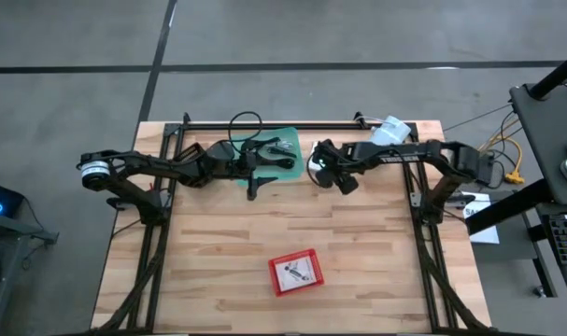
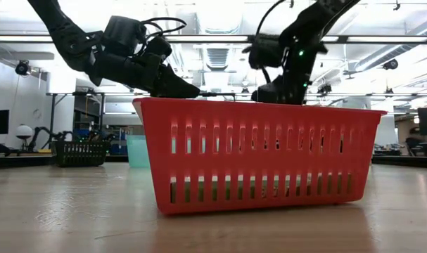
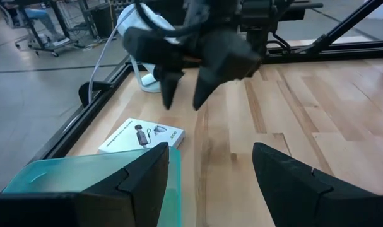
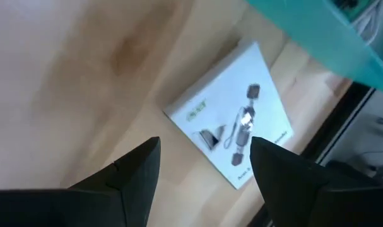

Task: Pick and place items into bin
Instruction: Put the white card reader box into the red bin, then return to Home Position

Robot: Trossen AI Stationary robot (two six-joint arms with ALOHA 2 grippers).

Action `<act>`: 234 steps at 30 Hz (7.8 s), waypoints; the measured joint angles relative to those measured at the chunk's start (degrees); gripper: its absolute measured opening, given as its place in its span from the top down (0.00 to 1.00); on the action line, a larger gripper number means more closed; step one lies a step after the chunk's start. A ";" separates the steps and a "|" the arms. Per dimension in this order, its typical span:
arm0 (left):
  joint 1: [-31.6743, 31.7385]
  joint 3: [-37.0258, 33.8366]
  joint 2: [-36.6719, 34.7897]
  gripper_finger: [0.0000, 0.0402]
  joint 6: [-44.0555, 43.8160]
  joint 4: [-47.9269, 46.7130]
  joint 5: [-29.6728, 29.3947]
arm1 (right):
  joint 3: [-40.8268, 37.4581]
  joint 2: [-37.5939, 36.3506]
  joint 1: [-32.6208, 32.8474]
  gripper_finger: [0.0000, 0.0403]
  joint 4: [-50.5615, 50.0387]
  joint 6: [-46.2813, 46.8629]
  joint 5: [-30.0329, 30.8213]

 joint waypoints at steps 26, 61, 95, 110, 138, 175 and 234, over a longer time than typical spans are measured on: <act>0.00 -0.04 0.00 0.47 0.04 -0.05 0.00 | 5.79 13.64 -6.73 0.53 -4.05 -11.05 0.55; 0.02 -0.04 0.00 0.47 0.07 -0.05 0.00 | 9.54 14.53 -0.75 0.97 -11.10 18.68 -8.00; 0.02 -0.04 0.00 0.47 0.07 -1.16 -0.01 | 13.80 -0.11 38.11 0.98 9.10 64.06 0.21; 0.04 -0.08 0.00 0.47 0.07 -1.29 -0.02 | 13.94 2.39 50.60 0.98 19.13 74.77 6.71; 0.04 -0.02 0.00 0.47 0.53 -1.02 -0.02 | 13.35 8.27 53.94 0.98 20.08 76.48 10.25; 0.04 -0.02 0.00 0.47 0.50 -1.05 -0.02 | 13.03 8.72 53.93 0.73 17.21 75.02 9.29; 0.04 -0.02 0.00 0.47 0.35 -1.23 -0.02 | 11.01 11.45 50.96 0.98 13.73 66.97 -0.24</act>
